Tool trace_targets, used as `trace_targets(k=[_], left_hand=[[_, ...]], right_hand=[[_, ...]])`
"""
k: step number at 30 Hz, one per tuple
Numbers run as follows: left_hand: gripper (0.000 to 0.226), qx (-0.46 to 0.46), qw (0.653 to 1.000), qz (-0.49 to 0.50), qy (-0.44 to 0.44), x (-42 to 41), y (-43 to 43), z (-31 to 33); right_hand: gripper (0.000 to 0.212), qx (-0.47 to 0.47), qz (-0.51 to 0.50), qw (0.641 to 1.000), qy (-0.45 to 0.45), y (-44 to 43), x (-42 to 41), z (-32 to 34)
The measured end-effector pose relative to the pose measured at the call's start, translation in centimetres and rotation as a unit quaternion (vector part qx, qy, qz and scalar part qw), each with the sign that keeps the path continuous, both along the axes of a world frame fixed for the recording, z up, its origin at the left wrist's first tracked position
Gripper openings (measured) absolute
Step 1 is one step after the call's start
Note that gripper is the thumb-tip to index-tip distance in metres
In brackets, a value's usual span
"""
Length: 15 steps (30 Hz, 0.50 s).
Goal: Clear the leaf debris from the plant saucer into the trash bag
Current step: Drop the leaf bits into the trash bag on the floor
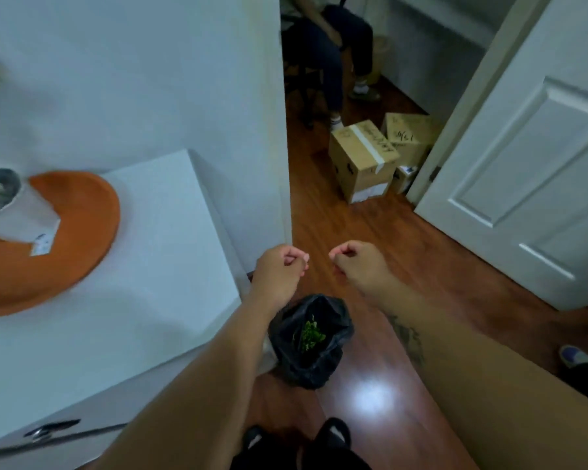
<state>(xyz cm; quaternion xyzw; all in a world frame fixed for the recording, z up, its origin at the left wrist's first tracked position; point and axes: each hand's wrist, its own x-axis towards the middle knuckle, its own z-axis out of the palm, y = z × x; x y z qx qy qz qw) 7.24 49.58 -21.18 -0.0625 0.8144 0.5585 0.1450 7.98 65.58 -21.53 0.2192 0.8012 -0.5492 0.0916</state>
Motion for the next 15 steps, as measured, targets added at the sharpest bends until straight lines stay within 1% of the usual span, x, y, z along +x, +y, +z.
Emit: trace_targets(k=[3,5,11,13,15], left_hand=[[0.022,-0.019,0.998,0.024,0.053,0.2,-3.0,3.3],[0.022,-0.030,0.997,0.039,0.063,0.5,-5.7,4.6],[0.018,-0.009,0.987,0.137,0.083,2.0,-15.7,7.0],[0.018,-0.034,0.983,0.150,0.095,2.7,-19.5,7.2],[0.015,-0.081,0.979,0.155,0.106,3.2,-22.6,7.1]], right_hand=[[0.013,0.016,0.030,0.999,0.039,-2.6,-1.2,3.1],[0.012,0.020,0.051,0.997,0.051,-5.0,-1.6,4.4],[0.013,0.014,0.115,0.991,0.070,-13.7,-3.3,6.9],[0.014,0.010,0.145,0.986,0.079,-17.1,-3.6,7.7],[0.019,0.002,0.169,0.982,0.086,-19.9,-3.6,8.2]])
